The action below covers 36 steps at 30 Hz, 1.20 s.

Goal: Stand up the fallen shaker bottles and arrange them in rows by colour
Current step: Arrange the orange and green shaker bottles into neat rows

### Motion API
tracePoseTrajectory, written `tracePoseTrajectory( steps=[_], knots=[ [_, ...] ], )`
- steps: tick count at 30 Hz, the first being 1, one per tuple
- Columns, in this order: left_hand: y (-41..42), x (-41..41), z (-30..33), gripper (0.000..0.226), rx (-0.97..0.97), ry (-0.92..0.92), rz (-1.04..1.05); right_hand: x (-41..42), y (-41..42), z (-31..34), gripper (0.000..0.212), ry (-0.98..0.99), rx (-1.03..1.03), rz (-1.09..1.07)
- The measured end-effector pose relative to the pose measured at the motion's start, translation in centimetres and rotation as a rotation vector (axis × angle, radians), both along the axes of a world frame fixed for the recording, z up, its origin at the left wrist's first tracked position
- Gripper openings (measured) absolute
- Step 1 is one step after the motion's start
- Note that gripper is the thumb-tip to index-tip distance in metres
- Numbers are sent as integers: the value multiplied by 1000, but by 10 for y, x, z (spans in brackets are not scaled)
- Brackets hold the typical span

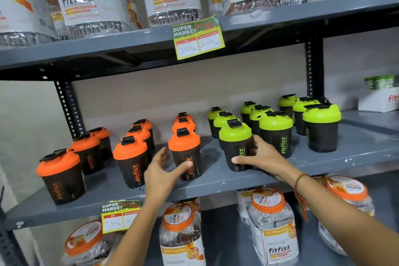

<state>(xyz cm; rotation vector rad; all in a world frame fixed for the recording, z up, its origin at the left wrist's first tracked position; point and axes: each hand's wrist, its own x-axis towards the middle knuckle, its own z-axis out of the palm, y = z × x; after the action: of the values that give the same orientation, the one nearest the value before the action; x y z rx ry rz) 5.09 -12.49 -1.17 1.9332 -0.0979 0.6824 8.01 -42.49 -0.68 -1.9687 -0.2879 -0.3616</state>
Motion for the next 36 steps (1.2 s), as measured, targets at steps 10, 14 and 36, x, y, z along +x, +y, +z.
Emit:
tracePoseTrajectory(
  steps=[10,14,36],
  knots=[
    [-151,-52,17,44,-84,-332,-309,-50,-58,25,19,-645,110,-496],
    [-220,-46,0,101,46,53,-448,-55,-116,33,27,-641,154,-677],
    [-312,46,9,110,-8,181,105,28,-239,4,76,48,58,-205]
  ],
)
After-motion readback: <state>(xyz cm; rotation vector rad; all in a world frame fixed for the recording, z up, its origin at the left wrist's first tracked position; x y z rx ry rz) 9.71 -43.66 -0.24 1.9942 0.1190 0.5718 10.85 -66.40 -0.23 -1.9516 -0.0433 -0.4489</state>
